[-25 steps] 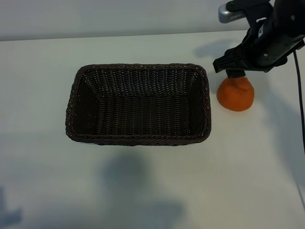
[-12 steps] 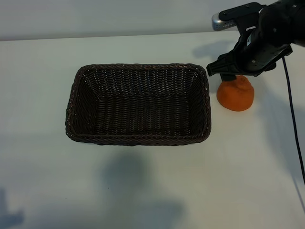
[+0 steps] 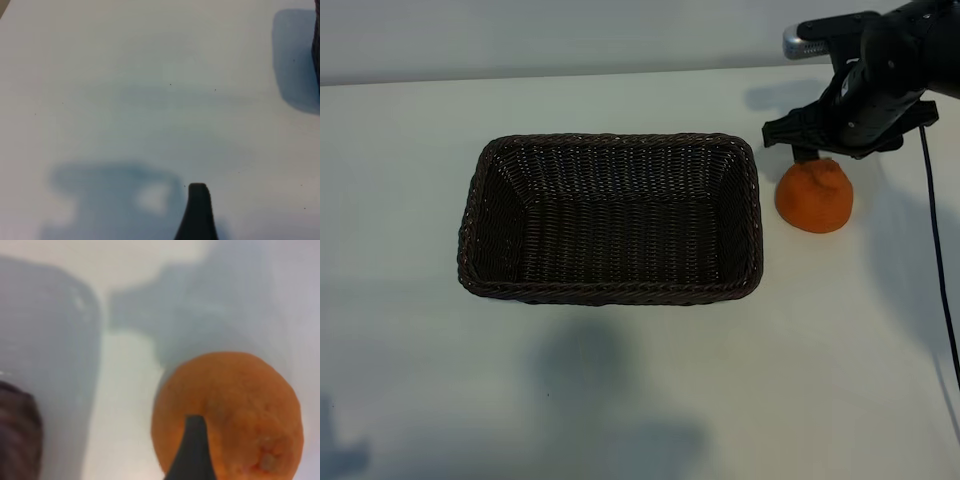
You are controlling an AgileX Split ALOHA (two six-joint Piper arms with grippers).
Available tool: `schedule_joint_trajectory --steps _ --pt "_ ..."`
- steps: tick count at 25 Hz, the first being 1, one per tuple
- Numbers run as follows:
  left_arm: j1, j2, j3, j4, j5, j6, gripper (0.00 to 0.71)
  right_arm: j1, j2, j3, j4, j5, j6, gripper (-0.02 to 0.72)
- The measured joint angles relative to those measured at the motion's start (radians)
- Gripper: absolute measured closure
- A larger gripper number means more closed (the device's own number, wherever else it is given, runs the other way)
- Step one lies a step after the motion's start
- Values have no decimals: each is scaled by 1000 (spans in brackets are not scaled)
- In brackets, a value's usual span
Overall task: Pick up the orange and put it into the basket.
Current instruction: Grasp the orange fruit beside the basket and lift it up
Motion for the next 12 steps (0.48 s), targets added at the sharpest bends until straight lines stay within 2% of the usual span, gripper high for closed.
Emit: schedule_joint_trajectory --steps 10,12 --pt "0 0 0 0 0 0 118 -17 70 -7 7 6 -39 120" --pt "0 0 0 0 0 0 118 -17 70 -8 8 13 -43 145"
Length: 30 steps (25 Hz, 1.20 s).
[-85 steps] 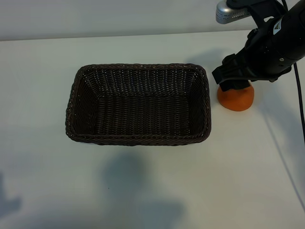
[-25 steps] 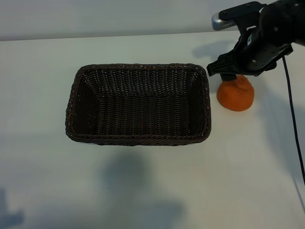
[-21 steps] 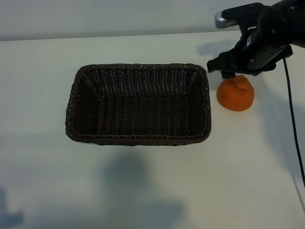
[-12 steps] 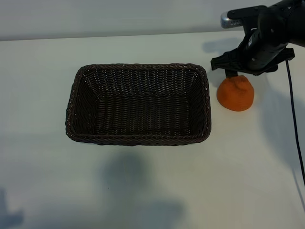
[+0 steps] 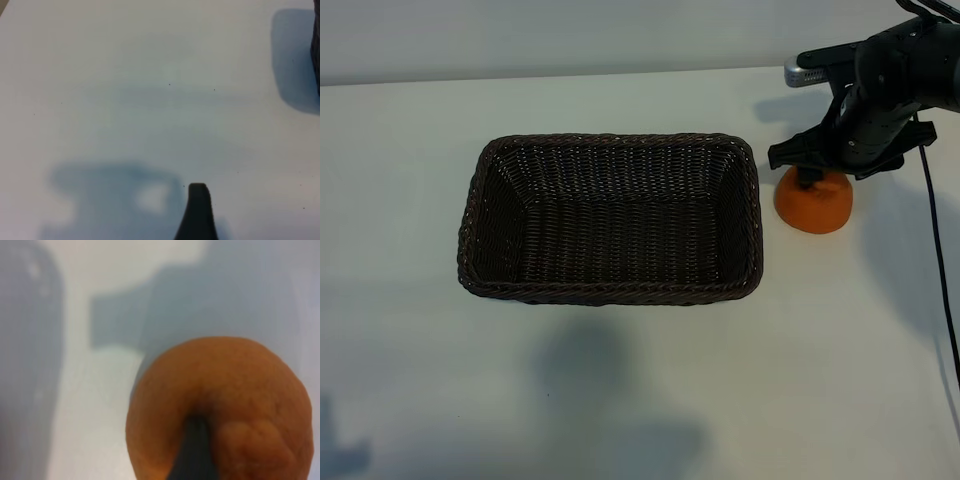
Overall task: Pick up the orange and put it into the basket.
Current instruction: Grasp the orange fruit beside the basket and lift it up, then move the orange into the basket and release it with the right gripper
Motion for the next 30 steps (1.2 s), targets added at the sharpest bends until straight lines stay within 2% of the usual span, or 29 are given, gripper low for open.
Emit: schedule_joint_trajectory --steps 1,3,6,7,8,13,16,26,30 --pt "0 0 0 0 0 0 118 0 0 -1 0 4 -1 172" --pt "0 0 0 0 0 0 118 0 0 -2 8 11 -3 274" --pt "0 0 0 0 1 0 118 0 0 -3 16 31 -8 511" --pt "0 0 0 0 1 0 118 0 0 -4 16 36 -10 575" --pt "0 0 0 0 1 0 118 0 0 -4 17 38 -16 603" --pt "0 0 0 0 1 0 118 0 0 -7 17 54 -40 613" --pt "0 0 0 0 1 0 118 0 0 -28 18 89 -54 613" --pt "0 0 0 0 2 0 118 0 0 -236 26 367 -139 615" --pt "0 0 0 0 2 0 118 0 0 -332 51 477 -176 615"
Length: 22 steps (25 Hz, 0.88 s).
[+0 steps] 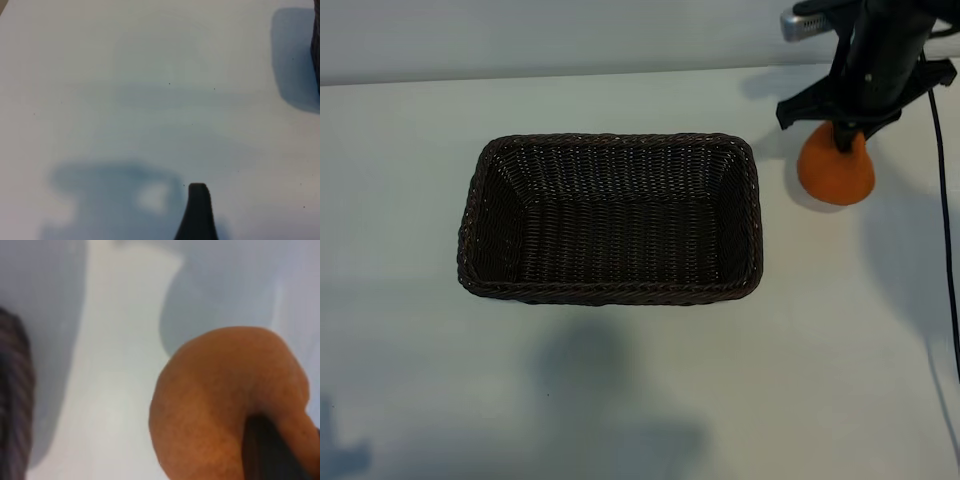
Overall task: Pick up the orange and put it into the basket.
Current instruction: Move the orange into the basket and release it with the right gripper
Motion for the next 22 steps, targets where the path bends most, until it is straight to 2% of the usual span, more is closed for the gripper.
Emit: schedule_joint_trajectory --steps 4,13,22 --pt "0 0 0 0 1 0 118 0 -6 -75 13 68 -16 615" --pt "0 0 0 0 1 0 118 16 -176 -103 43 99 -26 615" --pt "0 0 0 0 1 0 118 170 -245 -103 53 103 -35 616"
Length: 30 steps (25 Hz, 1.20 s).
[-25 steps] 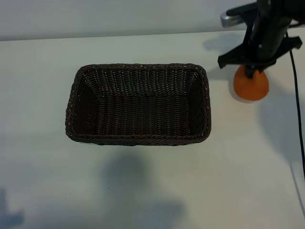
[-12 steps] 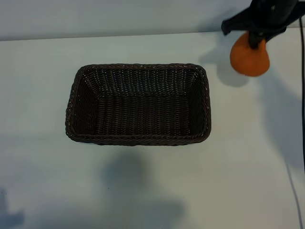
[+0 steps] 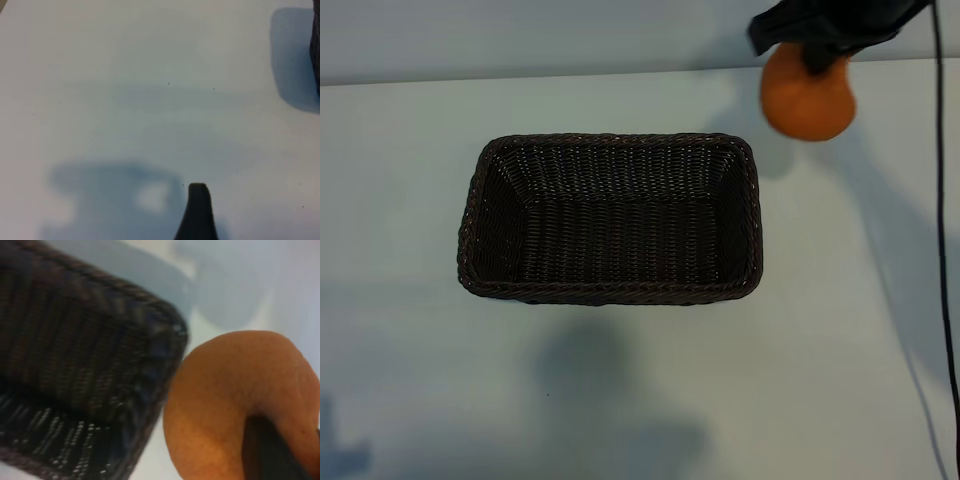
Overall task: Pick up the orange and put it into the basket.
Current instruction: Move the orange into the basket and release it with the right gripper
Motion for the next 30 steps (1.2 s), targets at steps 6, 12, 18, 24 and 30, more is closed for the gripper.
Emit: schedule_joint_trajectory --steps 6,12,18,24,30 --pt "0 0 0 0 0 0 118 151 0 0 1 -1 27 618" --pt "0 0 0 0 0 0 118 267 9 0 9 -73 41 618" --pt "0 0 0 0 0 0 118 274 119 -1 0 -115 42 618" --pt "0 0 0 0 0 0 118 273 240 -1 -15 -164 42 618" --pt "0 0 0 0 0 0 118 273 328 -1 -28 -173 42 619"
